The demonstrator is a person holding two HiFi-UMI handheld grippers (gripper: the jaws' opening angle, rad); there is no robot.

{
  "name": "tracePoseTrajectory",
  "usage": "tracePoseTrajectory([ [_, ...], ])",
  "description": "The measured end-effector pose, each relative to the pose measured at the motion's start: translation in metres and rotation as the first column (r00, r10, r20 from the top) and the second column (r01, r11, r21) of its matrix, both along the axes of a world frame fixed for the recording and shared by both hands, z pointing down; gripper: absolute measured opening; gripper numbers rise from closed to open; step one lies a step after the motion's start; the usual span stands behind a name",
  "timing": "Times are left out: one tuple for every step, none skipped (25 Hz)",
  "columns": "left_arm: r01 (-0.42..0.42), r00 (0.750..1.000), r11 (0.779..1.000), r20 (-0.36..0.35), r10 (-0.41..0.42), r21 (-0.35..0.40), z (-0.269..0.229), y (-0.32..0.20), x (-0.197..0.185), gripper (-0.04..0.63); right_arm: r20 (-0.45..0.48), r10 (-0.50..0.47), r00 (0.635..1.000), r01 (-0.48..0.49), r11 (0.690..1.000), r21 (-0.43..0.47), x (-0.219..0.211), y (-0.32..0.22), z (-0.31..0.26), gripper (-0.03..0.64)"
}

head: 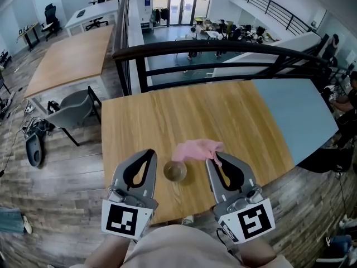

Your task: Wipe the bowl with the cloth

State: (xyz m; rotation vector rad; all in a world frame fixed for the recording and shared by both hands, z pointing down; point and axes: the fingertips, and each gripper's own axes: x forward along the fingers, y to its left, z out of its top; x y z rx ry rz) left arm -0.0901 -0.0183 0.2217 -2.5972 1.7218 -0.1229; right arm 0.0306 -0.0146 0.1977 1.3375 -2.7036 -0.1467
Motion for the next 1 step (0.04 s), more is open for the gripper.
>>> tracePoseTrajectory([
  [0.002,1.0,1.0,-0.002,-0.002,0.0,-0.0003,-0.0005,-0.0001,0.002,0.001,0.0,1.0,0.0,1.0,0.001,0.0002,-0.0006,0.0002,0.023],
])
